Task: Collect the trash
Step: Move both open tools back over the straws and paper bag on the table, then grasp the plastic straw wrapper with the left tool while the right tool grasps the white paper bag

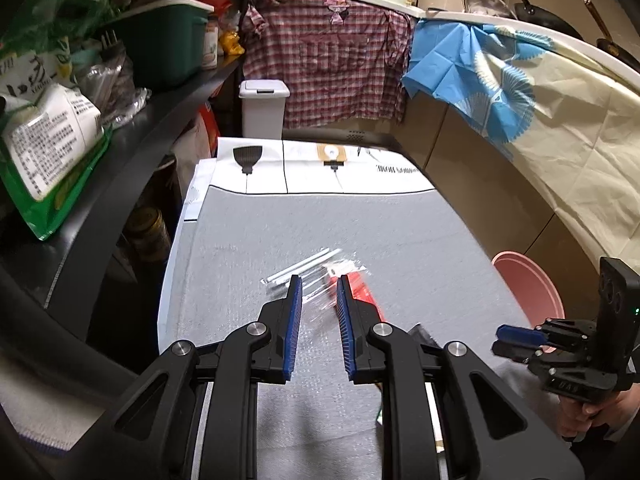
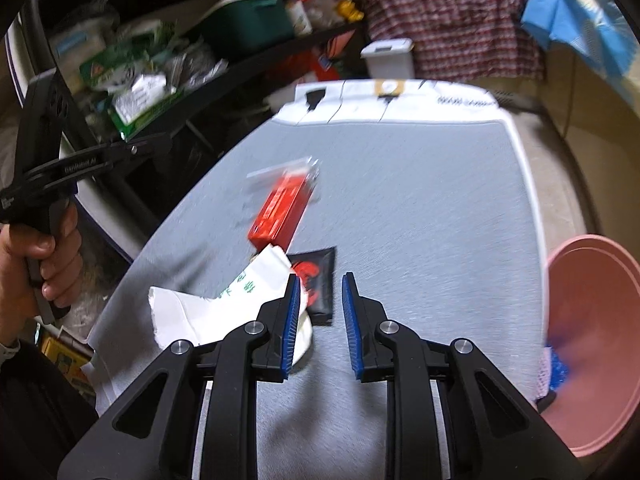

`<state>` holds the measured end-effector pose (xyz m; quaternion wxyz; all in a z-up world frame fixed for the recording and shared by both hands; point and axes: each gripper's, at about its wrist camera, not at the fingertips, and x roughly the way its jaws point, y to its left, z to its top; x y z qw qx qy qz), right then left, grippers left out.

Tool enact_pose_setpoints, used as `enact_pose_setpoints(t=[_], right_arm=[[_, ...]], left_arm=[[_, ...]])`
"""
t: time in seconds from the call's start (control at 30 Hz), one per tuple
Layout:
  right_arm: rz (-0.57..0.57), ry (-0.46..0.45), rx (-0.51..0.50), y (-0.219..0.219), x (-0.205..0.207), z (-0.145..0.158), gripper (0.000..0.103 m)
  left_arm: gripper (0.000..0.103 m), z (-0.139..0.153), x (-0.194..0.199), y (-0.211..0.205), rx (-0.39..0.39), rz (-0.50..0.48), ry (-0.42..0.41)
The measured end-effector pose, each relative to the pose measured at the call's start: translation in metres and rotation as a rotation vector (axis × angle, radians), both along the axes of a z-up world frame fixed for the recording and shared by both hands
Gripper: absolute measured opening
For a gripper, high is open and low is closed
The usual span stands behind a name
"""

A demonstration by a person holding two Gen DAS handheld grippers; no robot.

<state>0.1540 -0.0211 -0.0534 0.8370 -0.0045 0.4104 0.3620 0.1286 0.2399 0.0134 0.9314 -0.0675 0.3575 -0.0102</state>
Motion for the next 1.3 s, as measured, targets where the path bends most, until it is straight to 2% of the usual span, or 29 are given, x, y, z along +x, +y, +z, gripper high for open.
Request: enact_pose_setpoints(t=[0.03,0.2,0.37,0.4,0.43,0.5,0.9,0.97,1.13,1.2,1.3], right_arm=[[0.007,0.009,-0.002,0.004,0.001,-0.004,0.027],[0.033,0.049,-0.001,0.018,0.008,-0.016,0.033],[0.056,0.079,-0.004,0.028,0.014,-0.025,0.034],[0.059,0.085,-0.003,0.029,0.015,-0.026,0.034],[0.063,0.091,-0.004,0.030,0.017,-0.028,0.034],[0.070,0.100,-0.006,0.031,0.019,-0.031,0.034],[0.123,0.118,-0.040,0.040,0.018,-0.041,0.034],[0.126,0.114,-0.047,0.040,0.017,-0.041,0.032],[0.133,0.104,-0.053,0.039,0.015,-0.040,0.019],[0.134,0.101,-0.051,0.039,0.014,-0.038,0.017],[0.140,0.092,-0.048,0.037,0.012,-0.035,0.015]], left_arm=[[0.018,-0.003,0.001,0.001,-0.001,-0.004,0.004],[0.018,-0.017,0.010,0.001,-0.004,-0.028,0.026],[0.018,-0.039,0.022,-0.005,0.026,-0.071,0.070],[0.021,-0.043,0.025,-0.006,0.034,-0.077,0.079],[0.030,-0.045,0.027,-0.008,0.038,-0.083,0.086],[0.039,-0.050,0.030,-0.011,0.053,-0.096,0.091],[0.039,-0.079,0.055,-0.025,0.139,-0.117,0.157],[0.038,-0.082,0.057,-0.024,0.141,-0.110,0.169],[0.017,-0.087,0.057,-0.024,0.144,-0.113,0.199],[0.015,-0.088,0.056,-0.025,0.151,-0.117,0.203],[0.004,-0.089,0.056,-0.026,0.163,-0.118,0.214]])
